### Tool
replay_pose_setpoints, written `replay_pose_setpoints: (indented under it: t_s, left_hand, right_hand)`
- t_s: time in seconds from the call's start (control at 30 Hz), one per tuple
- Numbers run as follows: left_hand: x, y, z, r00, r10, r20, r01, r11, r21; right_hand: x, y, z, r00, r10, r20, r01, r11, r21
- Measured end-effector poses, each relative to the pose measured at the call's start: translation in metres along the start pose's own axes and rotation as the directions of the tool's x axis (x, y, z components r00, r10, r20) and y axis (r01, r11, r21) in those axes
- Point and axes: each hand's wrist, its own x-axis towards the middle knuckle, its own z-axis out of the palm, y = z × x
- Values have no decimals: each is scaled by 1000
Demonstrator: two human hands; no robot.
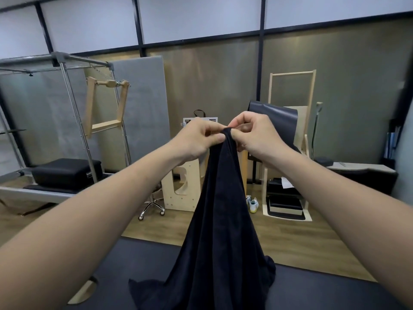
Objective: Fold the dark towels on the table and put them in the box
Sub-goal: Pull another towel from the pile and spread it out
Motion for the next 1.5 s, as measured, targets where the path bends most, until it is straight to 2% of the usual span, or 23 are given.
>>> replay_pose_setpoints:
  t_s: [0.13, 0.23, 0.33, 0.47, 0.53, 0.57, 0.63, 0.7, 0.77, 0.83, 0.93, 1.03, 1.1, 1.13, 1.2, 1.23, 1.27, 1.3, 1.33, 1.4, 1.43, 1.5]
  left_hand:
    - [12, -7, -7, 997, 44, -66, -38, 995, 90]
    - [24, -9, -9, 975, 17, -220, -14, 1000, 17]
    - [32, 2, -12, 933, 20, -361, -54, 995, -85]
    - [43, 18, -41, 839, -43, -542, -68, 981, -183]
    - [47, 17, -68, 771, -89, -631, -77, 970, -231]
    - [47, 15, -81, 752, -103, -650, -65, 971, -229]
    - [44, 8, -96, 755, -94, -649, -7, 988, -151]
    - [40, -9, -106, 755, -120, -644, 53, 991, -122]
    - [34, -32, -115, 729, -173, -663, 108, 985, -138]
    - [27, -53, -122, 671, -240, -702, 140, 970, -197]
    - [17, -70, -125, 595, -317, -739, 188, 948, -255]
    - [8, -80, -128, 565, -359, -743, 202, 933, -297]
    - [5, -83, -128, 566, -370, -737, 195, 928, -317]
    - [4, -81, -125, 575, -368, -731, 184, 928, -323]
    - [5, -71, -112, 629, -327, -705, 151, 941, -301]
    - [7, -63, -103, 671, -290, -683, 130, 952, -277]
    - [10, -55, -94, 714, -253, -653, 111, 961, -252]
    - [14, -45, -83, 760, -220, -611, 94, 968, -232]
    - [17, -36, -73, 806, -192, -561, 80, 973, -217]
    - [23, -21, -55, 878, -130, -460, 45, 981, -191]
    - [25, -17, -48, 902, -102, -420, 30, 984, -174]
    - [27, -11, -37, 929, -59, -364, 14, 992, -126]
  right_hand:
    - [3, 7, 4, 999, 48, -11, -47, 995, 92]
    - [-10, 29, 17, 999, 30, 21, -29, 999, -41]
    - [-37, 62, 37, 978, 151, 142, -143, 988, -64]
    - [-85, 124, 48, 930, 346, 125, -311, 921, -233]
    - [-112, 152, 47, 840, 518, 161, -417, 807, -418]
    - [-120, 159, 43, 768, 620, 162, -492, 732, -470]
    - [-121, 165, 29, 631, 759, 160, -637, 625, -451]
    - [-104, 163, 6, 487, 842, 230, -680, 531, -505]
    - [-83, 151, -24, 411, 868, 279, -690, 497, -527]
    - [-65, 141, -53, 419, 834, 360, -765, 538, -355]
    - [-51, 132, -80, 550, 754, 359, -816, 576, 41]
    - [-52, 130, -84, 602, 720, 345, -793, 589, 153]
    - [-60, 122, -84, 546, 700, 461, -793, 610, 15]
    - [-65, 118, -84, 482, 703, 523, -769, 625, -132]
    - [-72, 113, -74, 378, 770, 513, -630, 620, -467]
    - [-74, 110, -65, 382, 804, 456, -523, 594, -611]
    - [-74, 106, -54, 441, 807, 393, -417, 572, -706]
    - [-72, 100, -41, 536, 765, 357, -344, 584, -735]
    - [-68, 95, -28, 654, 669, 353, -308, 662, -683]
    - [-60, 73, -2, 871, 380, 312, -259, 894, -366]
    - [-56, 57, 9, 931, 259, 256, -211, 957, -201]
    - [-51, 27, 28, 980, 137, 144, -143, 989, 32]
